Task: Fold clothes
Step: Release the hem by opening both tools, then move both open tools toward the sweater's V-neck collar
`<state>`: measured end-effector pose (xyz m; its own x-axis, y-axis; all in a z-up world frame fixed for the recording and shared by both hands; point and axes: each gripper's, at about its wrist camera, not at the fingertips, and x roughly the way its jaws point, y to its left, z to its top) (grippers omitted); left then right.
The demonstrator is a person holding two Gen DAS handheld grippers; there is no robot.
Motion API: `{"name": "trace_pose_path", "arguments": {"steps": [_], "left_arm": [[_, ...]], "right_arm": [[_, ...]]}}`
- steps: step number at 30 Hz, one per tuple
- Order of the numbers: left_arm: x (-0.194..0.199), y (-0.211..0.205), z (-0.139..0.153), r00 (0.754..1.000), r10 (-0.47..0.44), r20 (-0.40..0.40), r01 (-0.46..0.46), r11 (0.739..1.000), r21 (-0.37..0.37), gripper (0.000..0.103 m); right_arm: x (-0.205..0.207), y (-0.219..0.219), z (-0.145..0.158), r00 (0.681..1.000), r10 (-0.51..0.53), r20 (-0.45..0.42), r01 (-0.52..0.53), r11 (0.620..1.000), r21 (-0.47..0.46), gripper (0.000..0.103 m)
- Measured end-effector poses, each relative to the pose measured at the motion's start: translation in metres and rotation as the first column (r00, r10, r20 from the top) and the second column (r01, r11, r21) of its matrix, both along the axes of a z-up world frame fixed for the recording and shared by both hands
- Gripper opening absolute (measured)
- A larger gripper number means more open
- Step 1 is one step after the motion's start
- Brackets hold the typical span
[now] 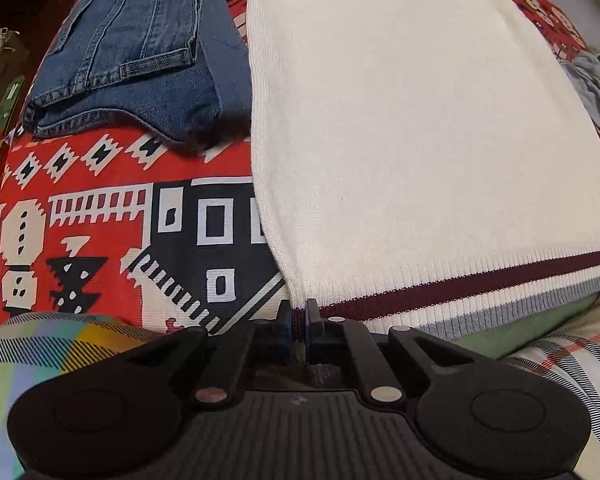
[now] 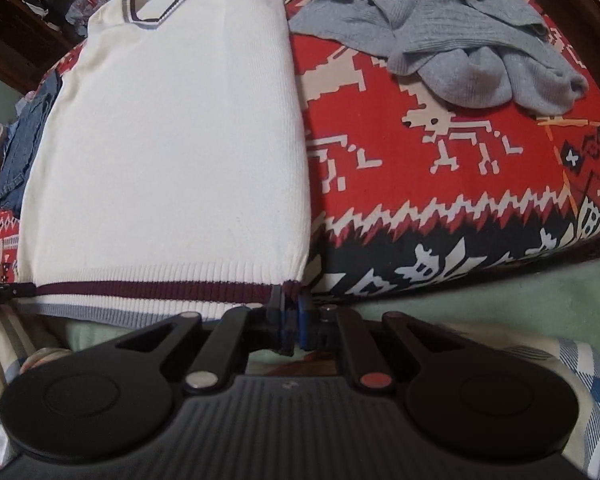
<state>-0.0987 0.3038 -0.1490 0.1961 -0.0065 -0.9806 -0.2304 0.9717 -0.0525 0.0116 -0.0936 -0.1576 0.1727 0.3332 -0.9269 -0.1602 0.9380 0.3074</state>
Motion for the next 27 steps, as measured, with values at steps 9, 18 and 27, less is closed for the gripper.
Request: {"name": "trace_pose_path", "arguments": {"steps": [9,18,27], "left_arm": [[-0.019,0.021,0.023,0.997,0.062,0.034,-0.061,0.998,-0.034,0.028],[0.026,0.070,0.091,0.913,0.213,0.348,-0.197,0.977,-0.081,0.034],[0.118,0.100,0.048,0.783,0.347,0.517,-0.316,0.937,-0.149,0.035]], "right_arm": [[0.003,-0.008,0.004,1.000,-0.020,-0.024,0.020,0.999,-0.030,0.028],[0.026,-0.015,0.053,0.975,-0.073,0.211,0.069,0.997,0.029,0.028],[0.124,0.042,0.033,0.894,-0.214,0.393,0.182,0.976,0.116,0.029]]}}
